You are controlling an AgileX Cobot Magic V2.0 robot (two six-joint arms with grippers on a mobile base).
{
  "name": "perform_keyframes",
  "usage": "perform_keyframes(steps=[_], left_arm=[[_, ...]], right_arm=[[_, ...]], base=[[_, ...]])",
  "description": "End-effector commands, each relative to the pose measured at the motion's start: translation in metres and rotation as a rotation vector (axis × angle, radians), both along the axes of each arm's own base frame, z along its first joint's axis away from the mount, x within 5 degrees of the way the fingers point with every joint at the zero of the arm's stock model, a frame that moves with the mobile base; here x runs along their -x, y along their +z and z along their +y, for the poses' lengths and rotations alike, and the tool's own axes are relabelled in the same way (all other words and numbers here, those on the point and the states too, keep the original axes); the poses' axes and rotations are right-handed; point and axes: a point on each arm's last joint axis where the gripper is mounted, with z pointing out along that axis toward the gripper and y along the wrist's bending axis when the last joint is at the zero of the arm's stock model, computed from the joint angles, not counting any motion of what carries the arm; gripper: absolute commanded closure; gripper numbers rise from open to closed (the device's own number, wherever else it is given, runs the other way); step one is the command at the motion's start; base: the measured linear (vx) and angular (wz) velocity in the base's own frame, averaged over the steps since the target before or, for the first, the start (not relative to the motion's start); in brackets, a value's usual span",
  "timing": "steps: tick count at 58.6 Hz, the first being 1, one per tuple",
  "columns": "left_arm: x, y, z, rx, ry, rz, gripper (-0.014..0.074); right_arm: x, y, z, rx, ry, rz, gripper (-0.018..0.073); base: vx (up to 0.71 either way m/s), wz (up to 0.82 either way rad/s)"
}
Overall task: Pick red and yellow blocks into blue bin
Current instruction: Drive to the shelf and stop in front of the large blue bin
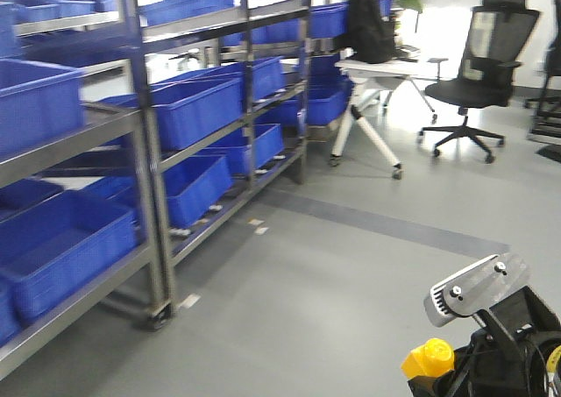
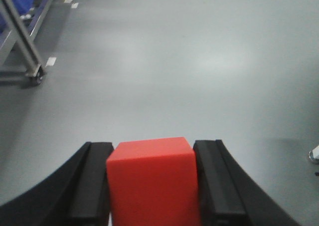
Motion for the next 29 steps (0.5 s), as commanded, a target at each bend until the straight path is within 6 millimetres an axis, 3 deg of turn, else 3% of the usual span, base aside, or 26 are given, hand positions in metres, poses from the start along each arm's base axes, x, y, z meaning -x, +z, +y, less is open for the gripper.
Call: perform_keyframes(steps=[1,29], left_arm=[[-0.0026,0.013,-0.0016,0.043,0.0,-0.083,0.0263],[-0.0026,0.013,-0.0017,0.043,0.0,-0.084,0.0263]], right_arm=[[-0.002,0.019,0.0007,-0.034,0.008,-0.112,0.0368],[-0.0021,0.0191,0.0008,-0.034,0.008,-0.113,0.0368]], base=[[0.44,-0.34],[0.44,-0.25]])
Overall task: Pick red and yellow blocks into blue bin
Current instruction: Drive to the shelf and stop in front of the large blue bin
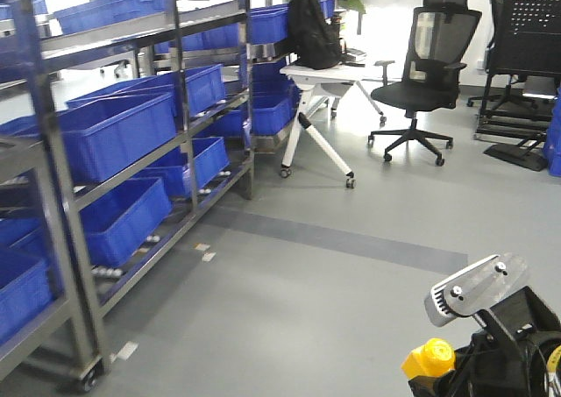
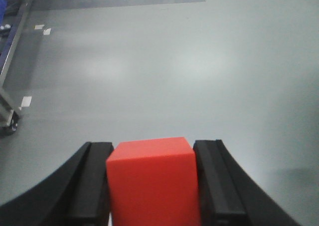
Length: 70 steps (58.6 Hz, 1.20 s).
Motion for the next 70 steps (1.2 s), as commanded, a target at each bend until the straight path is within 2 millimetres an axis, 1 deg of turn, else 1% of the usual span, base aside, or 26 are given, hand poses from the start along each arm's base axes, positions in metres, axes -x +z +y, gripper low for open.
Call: perform_keyframes(steps=[1,47,59,70], left_arm=[[-0.0026,0.013,-0.0017,0.043,0.0,-0.084,0.0263],[-0.0026,0.013,-0.0017,0.043,0.0,-0.084,0.0263],[-0.0026,0.013,-0.0017,0.043,0.0,-0.084,0.0263],[-0.0026,0.013,-0.0017,0.043,0.0,-0.084,0.0263]], right_arm=[[-0.0021,0.0191,0.0008,-0.034,0.008,-0.113,0.0368],[-0.002,0.019,0.0007,-0.034,0.008,-0.113,0.0368],[-0.002,0.019,0.0007,-0.034,0.008,-0.113,0.0368],[-0.002,0.019,0.0007,-0.034,0.008,-0.113,0.0368]], base=[[0.45,-0.14],[0.44,-0.05],[0.43,0.14],[0.4,0.35]])
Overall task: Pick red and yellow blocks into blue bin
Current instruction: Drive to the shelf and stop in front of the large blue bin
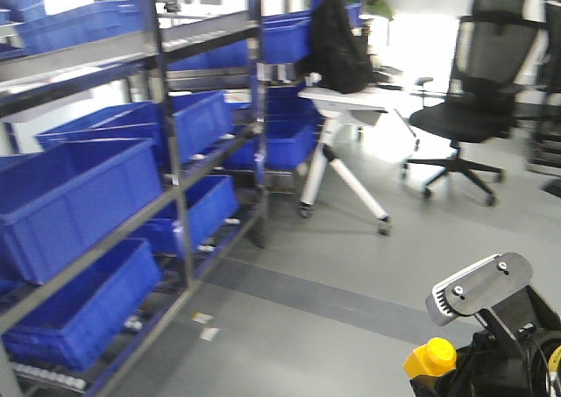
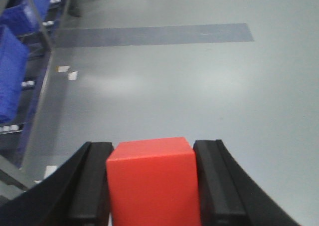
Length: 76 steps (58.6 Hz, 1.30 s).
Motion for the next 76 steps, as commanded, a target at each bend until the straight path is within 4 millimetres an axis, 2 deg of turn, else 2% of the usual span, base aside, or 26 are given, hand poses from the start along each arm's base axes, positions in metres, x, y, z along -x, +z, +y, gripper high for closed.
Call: perform_keyframes(steps=[1,37,76], left_arm=[[-0.0026,0.013,-0.0017,0.043,0.0,-0.084,0.0263],[-0.0026,0.013,-0.0017,0.043,0.0,-0.084,0.0263],[-0.0026,0.013,-0.0017,0.043,0.0,-0.084,0.0263]], right_arm=[[-0.002,0.019,0.0008,-0.035,0.008,-0.112,0.0368],[-0.002,0.019,0.0008,-0.035,0.008,-0.112,0.0368],[-0.002,0.019,0.0008,-0.035,0.008,-0.112,0.0368]], base=[[0.39,0.46],[0.32,0.57],[0.16,0.67]])
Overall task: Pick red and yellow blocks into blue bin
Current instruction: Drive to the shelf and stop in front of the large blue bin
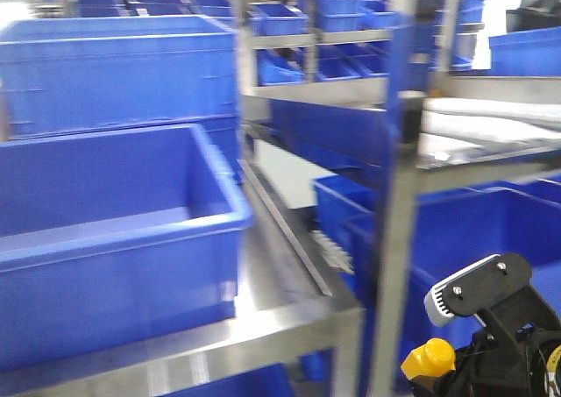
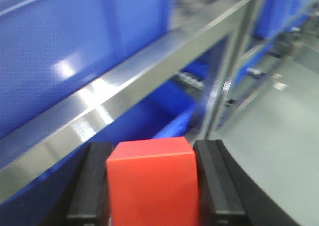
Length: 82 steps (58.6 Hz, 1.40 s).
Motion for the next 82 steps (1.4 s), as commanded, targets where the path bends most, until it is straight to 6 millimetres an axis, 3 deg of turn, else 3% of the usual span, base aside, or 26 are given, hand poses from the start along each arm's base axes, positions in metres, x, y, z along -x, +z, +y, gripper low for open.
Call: perform_keyframes(steps=[1,47,82], left_arm=[[-0.0026,0.013,-0.0017,0.043,0.0,-0.084,0.0263],[-0.0026,0.013,-0.0017,0.043,0.0,-0.084,0.0263],[-0.0026,0.013,-0.0017,0.043,0.0,-0.084,0.0263]], right_arm=[[-0.002,0.019,0.0008,-0.035,0.008,-0.112,0.0368],[-0.002,0.019,0.0008,-0.035,0.008,-0.112,0.0368],[-0.002,0.019,0.0008,-0.035,0.008,-0.112,0.0368]], base=[[0.1,0.56],[0.07,0.32],[0.03,0.09]])
